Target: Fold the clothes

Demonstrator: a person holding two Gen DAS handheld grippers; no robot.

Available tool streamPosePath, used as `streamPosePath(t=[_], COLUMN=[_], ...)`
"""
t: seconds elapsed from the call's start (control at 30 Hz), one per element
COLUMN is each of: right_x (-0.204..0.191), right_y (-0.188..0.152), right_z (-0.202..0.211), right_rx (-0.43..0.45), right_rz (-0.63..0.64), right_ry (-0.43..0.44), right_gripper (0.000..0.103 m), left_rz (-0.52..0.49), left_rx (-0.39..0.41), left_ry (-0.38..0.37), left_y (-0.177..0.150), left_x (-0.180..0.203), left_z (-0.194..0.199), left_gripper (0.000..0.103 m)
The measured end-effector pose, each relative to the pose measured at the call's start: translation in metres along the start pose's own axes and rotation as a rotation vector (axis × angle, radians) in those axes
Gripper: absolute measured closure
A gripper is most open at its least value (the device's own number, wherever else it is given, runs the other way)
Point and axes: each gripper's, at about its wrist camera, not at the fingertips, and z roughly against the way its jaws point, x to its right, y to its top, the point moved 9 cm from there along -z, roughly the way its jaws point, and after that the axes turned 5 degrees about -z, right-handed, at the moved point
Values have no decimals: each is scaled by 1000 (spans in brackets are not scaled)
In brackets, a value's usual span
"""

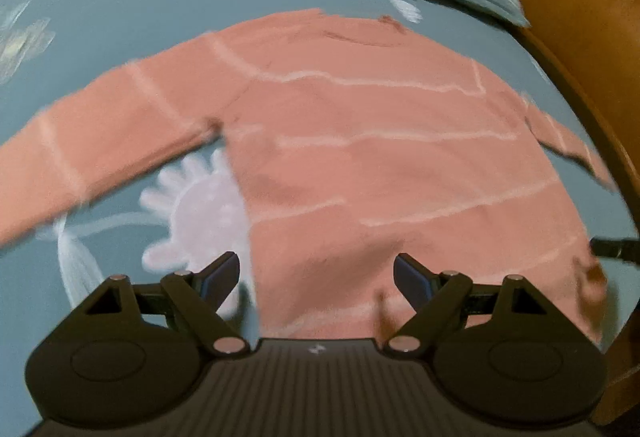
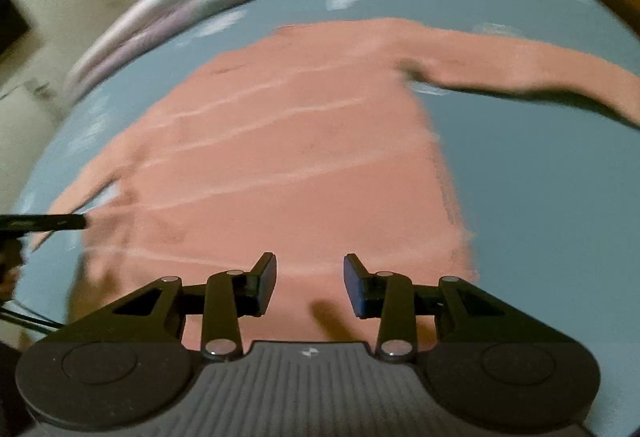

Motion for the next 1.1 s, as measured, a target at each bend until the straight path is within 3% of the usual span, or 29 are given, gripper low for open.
streamPosePath(t=[0.23, 0.43, 0.6, 0.73, 0.9, 1.0, 1.1], right_x=[-63, -82, -80, -84, -98, -112, -136], right_y=[-3, -14, -11, -12, -22, -34, -51], right_z=[-62, -94, -100, -102, -93, -83, -70], right_rx=[-190, -318, -327, -298, -231, -184, -140], right_rz=[137, 106, 63, 46, 131, 225, 367], right_ry=[273, 378, 396, 389, 302, 230, 161], right_gripper=[55, 47, 45, 36, 35, 32, 23], left_rz=[257, 452, 443, 436, 432, 354, 172], left_rx=[59, 121, 142, 158, 169, 164, 147], left_ry=[-83, -177, -265, -334, -392, -371, -279], left_y=[-46, -78, -61, -48, -70, -82, -86], left_x=[-11, -22, -25, -27, -19, -12, -3], left_z=[2, 0, -14, -24, -15, -4, 8], left_gripper=[19, 17, 17, 16, 16, 16, 15])
